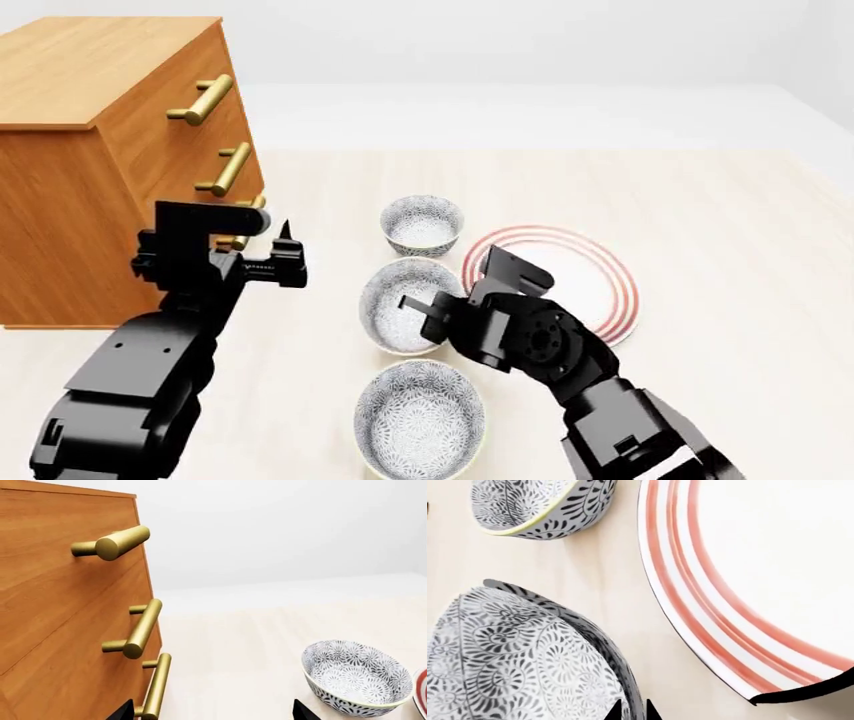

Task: Stack the bowl in the middle on the bowl at the back.

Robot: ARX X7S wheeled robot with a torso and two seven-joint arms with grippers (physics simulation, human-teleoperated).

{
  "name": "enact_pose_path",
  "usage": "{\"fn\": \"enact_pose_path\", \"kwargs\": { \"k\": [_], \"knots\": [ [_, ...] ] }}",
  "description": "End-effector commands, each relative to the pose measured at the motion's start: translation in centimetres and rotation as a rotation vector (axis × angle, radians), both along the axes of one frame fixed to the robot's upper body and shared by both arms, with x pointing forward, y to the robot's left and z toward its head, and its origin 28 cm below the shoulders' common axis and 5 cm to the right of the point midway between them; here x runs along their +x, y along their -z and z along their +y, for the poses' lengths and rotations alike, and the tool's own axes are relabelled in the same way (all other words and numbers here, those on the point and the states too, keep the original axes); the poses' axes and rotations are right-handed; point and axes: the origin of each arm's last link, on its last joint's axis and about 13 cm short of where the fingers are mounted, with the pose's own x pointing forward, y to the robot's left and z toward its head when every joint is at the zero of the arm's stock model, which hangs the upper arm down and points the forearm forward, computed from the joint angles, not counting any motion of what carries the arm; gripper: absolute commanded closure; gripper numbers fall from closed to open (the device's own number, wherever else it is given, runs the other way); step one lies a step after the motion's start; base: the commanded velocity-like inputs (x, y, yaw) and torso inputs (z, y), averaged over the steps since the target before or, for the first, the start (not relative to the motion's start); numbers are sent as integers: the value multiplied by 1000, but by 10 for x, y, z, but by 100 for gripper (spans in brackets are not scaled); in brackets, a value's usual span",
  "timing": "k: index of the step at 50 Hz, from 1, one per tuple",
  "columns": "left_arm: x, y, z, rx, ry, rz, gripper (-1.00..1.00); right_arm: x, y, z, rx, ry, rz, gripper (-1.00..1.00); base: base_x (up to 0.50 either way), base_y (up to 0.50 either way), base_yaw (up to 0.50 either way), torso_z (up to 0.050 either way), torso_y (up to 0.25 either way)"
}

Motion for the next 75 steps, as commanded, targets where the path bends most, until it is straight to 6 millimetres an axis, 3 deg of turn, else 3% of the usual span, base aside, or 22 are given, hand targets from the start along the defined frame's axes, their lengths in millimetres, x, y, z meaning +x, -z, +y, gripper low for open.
{"fn": "enact_pose_path", "kwargs": {
  "k": [1,15,31,37,46,55,62,75],
  "knots": [
    [0,-1,0,-2,-1,-6,-100,2,-6,0,12,11,-27,100,0,0,0,0,0],
    [-1,-8,0,-2,-5,-24,-100,5,-32,-4,39,47,-125,100,0,0,0,0,0],
    [-3,-16,1,-2,-17,-45,-100,6,-83,-16,137,93,-258,100,0,0,0,0,0],
    [-4,-19,1,2,-17,-52,-100,-13,-116,-32,217,84,-305,100,0,0,0,0,0],
    [-10,-27,-5,7,1,-74,-100,-65,-155,-58,248,62,-328,100,0,0,0,0,0],
    [-14,-33,-9,4,18,-93,-100,-108,-164,-70,297,21,-249,100,0,0,0,0,0],
    [-15,-38,-10,-1,21,-110,-100,-134,-154,-73,305,-22,-158,100,0,0,0,0,0],
    [-19,-42,-9,-10,23,-126,-100,-146,-144,-73,306,-52,-117,100,0,0,0,0,0]
  ]
}}
